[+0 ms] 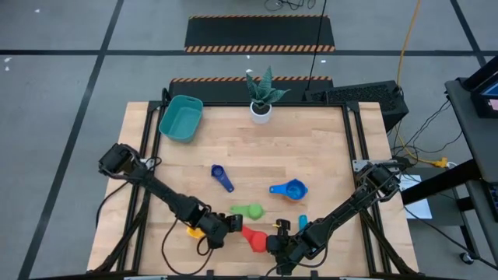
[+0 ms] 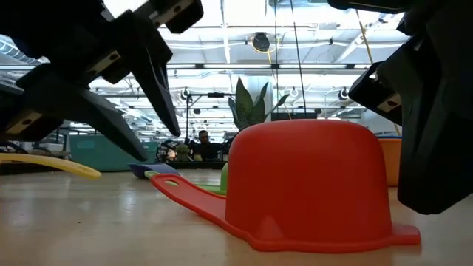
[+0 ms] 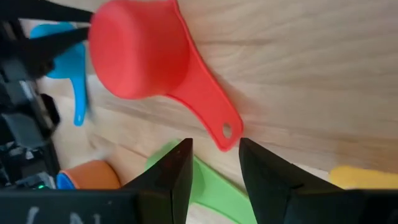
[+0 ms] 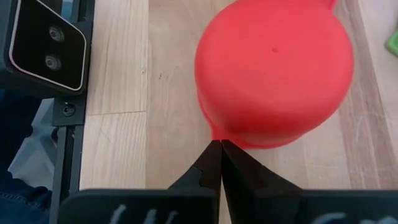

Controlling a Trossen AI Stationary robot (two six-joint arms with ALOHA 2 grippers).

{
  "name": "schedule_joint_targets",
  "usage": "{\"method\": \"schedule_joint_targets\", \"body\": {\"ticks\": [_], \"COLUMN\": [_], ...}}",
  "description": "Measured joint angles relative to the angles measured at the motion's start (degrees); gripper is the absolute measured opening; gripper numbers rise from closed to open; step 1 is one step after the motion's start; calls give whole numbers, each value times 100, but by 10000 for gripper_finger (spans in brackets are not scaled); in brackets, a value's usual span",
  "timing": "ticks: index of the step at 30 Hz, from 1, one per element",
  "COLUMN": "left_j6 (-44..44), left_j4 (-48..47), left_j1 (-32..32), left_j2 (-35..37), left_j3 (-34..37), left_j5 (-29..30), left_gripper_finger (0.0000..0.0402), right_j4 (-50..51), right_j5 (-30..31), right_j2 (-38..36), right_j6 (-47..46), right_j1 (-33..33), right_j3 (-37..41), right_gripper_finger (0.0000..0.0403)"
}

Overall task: Nest measuring cups in basket
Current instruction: Stack the red measuring cup on top of the blue measuring cup

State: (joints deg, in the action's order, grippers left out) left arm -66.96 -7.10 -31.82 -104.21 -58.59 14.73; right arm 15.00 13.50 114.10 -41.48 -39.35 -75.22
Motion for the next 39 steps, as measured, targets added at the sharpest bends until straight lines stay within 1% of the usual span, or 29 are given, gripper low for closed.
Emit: {"method": "schedule_joint_targets", "body": {"ticks": [4,7,9,15,24,31,33,39], "left_j6": [-70,-164,-173,-239,-750,-782,-774,-729], "left_j4": [-74,-9,-10,30,175,85,223,459], "left_j1": [116,175,180,198,261,255,257,242], "left_j2": [-82,-79,-80,-169,-259,-358,-432,-552], "left_j3": [6,4,4,4,0,4,-2,-11], "left_j5": [-58,-395,-476,-430,-460,-488,-640,-627], "left_gripper_finger": [134,134,134,134,134,133,133,131], "right_j4": [-13,-15,-15,-12,-8,-8,-8,-10], "right_j5": [8,10,13,17,17,17,17,-7], "right_j2": [0,0,0,0,-2,-2,-2,-2], "right_j6": [14,14,16,33,60,60,52,18], "right_j1": [2,2,2,2,2,4,4,2], "right_j3": [0,0,0,0,0,0,0,0], "right_gripper_finger": [4,4,4,4,4,4,4,4]}}
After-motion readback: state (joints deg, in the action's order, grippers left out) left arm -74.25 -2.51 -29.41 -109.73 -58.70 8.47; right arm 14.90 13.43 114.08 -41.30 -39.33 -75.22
